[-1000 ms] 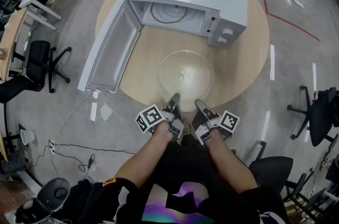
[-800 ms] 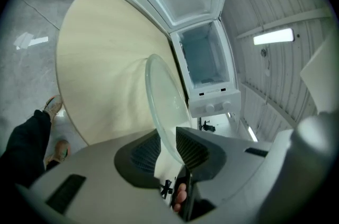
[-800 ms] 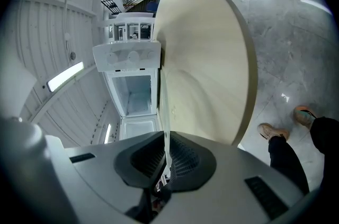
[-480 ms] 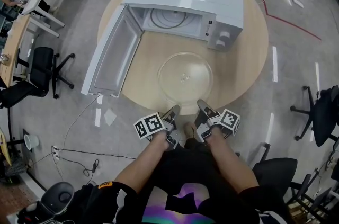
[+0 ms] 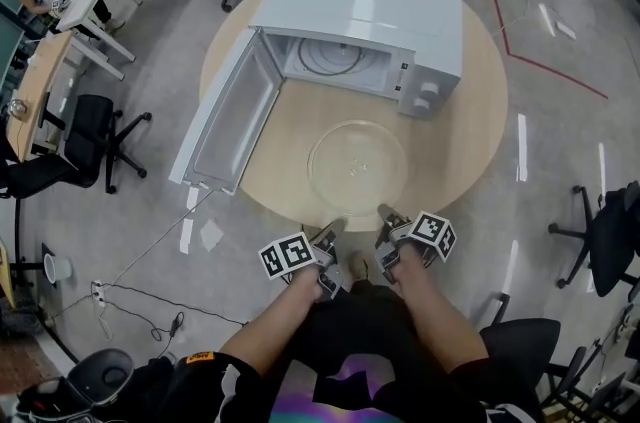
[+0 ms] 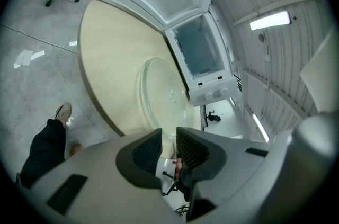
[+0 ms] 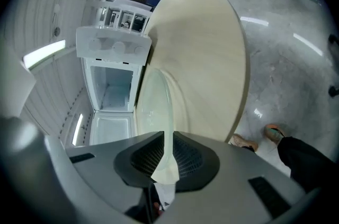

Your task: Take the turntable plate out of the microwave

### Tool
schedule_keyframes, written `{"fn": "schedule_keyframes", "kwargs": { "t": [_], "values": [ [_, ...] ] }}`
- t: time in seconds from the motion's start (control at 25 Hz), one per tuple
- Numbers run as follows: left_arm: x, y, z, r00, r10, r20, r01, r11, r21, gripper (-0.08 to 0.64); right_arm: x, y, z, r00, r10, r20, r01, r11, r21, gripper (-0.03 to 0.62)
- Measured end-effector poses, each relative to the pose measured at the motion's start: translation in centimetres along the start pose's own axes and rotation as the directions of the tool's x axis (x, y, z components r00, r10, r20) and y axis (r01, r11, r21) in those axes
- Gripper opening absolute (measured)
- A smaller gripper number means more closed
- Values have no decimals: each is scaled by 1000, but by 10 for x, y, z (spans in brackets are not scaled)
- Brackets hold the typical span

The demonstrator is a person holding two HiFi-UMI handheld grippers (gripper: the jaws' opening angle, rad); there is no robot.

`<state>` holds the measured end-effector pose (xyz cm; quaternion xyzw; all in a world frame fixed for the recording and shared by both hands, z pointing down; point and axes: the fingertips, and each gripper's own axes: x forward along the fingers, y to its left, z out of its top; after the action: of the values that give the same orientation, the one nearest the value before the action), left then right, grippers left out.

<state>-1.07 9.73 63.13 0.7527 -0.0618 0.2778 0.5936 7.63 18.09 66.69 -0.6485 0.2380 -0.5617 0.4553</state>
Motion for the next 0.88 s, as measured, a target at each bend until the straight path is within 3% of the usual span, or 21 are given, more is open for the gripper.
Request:
{"fn": "schedule_keyframes", "kwargs": {
  "t": [0.28, 0.48, 0.68, 0.76, 0.88],
  "values": [
    [-12, -10, -2, 1000, -12, -7, 12, 999, 33, 124, -23, -3, 0, 989, -145, 10, 145, 983, -114, 44],
    [-13, -9, 1, 998, -14, 54, 14, 1000, 12, 124, -16, -4, 9, 980, -196, -26, 185, 955, -230, 44],
    [-28, -7, -7, 998, -36, 60, 35, 999, 17, 124, -27, -9, 6, 974, -228, 13, 219, 919, -327, 44],
    [-40, -1, -7, 996, -33, 87, 33, 999, 4, 124, -27, -5, 4, 971, -240, 19, 228, 895, -384, 44],
    [-54, 2, -3, 992, -32, 124, 32, 999, 0, 124, -33, 12, 4, 969, -238, 73, 242, 833, -498, 43]
  ]
}}
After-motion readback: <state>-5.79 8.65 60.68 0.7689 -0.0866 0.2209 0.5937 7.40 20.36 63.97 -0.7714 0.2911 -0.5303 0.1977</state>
